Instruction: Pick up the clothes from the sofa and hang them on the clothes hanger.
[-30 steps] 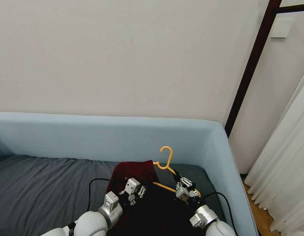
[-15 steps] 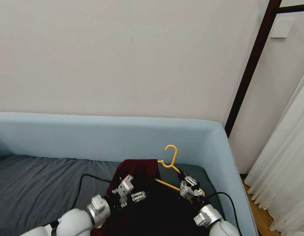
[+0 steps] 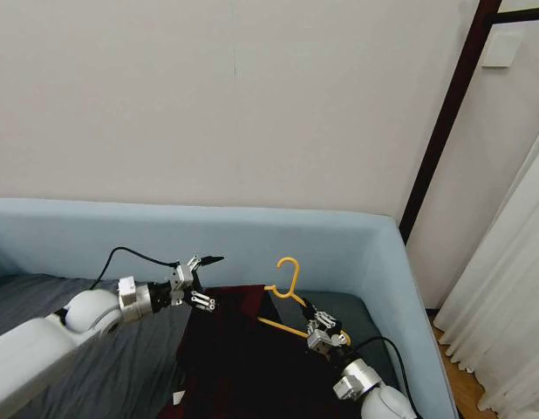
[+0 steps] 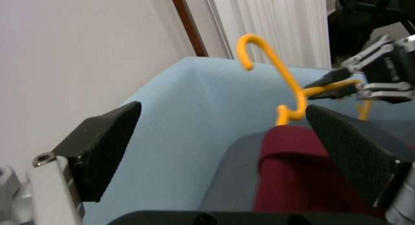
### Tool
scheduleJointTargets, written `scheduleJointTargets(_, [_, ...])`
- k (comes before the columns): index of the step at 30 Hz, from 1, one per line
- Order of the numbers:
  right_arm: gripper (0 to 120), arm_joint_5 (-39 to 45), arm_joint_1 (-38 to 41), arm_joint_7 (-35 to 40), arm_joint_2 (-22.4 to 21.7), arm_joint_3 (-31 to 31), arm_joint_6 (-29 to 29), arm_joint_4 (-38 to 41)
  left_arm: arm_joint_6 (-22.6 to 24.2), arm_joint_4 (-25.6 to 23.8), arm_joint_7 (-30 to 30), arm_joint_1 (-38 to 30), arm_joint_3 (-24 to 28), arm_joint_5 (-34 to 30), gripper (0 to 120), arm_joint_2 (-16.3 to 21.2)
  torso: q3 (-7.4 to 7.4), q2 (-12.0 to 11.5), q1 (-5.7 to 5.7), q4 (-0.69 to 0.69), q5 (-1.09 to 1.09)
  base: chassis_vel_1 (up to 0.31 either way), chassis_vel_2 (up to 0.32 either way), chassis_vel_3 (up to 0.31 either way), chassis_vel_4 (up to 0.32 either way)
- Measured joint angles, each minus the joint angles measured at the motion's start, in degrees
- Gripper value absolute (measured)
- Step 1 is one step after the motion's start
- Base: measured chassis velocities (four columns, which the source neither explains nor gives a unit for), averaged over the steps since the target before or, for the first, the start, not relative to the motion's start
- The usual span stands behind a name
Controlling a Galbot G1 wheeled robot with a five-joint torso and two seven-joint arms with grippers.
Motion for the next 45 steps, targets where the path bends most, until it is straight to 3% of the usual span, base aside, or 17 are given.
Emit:
scheduleJointTargets(1, [5,0.00,0.00,0.00,0.00,0.00,0.00,0.00,0.00,0.00,0.00,0.00,0.00,0.00,100,0.00,0.00,0.00,0.00,0.00,0.00,0.000,0.000,0.000,0.000])
scheduleJointTargets(5, [5,-0.21,-0.21,0.27,-0.41,0.51,0.25,-0.01,-0.35,7.75,5.08,-6.84,7.18,-1.10,100,-4.74,0.00,0.00,0.00,0.02,0.00,0.000,0.000,0.000,0.000])
scheduleJointTargets(9, [5,-0.36,-0.21,0.36,-0.51,1.18,0.37,-0.12,0.80,9.80,9.24,-8.63,10.49,-2.28,100,-6.71,-0.01,-0.01,0.00,0.05,0.01,0.000,0.000,0.000,0.000])
scheduleJointTargets(19, [5,-1.56,-0.37,0.36,-0.07,1.61,0.92,-0.24,1.11,15.39,13.19,-10.92,13.61,-1.83,90,-10.61,-0.01,-0.01,0.00,0.05,0.00,0.000,0.000,0.000,0.000])
scheduleJointTargets(26, [5,-3.03,-0.71,0.45,-0.50,2.72,2.07,-0.25,1.16,18.86,15.80,-12.38,15.43,-1.78,61,-13.15,-0.01,-0.01,-0.01,0.04,0.00,0.000,0.000,0.000,0.000])
scheduleJointTargets(28, [5,-3.21,-0.76,0.46,-0.53,2.79,2.19,-0.24,1.15,19.04,15.88,-12.42,15.50,-1.78,60,-13.26,-0.01,-0.01,-0.01,0.04,0.00,0.000,0.000,0.000,0.000])
scheduleJointTargets(41, [5,-7.63,-1.00,0.50,-0.46,3.22,5.15,-0.28,0.71,20.56,17.59,-13.32,17.58,0.40,8,-14.97,-0.02,0.00,-0.01,0.04,0.01,0.000,0.000,0.000,0.000])
scheduleJointTargets(45, [5,-9.79,-0.77,0.87,-0.13,3.83,6.59,-0.53,0.70,20.20,17.64,-13.12,17.71,0.74,8,-14.80,-0.01,0.00,-0.01,0.04,0.01,0.000,0.000,0.000,0.000])
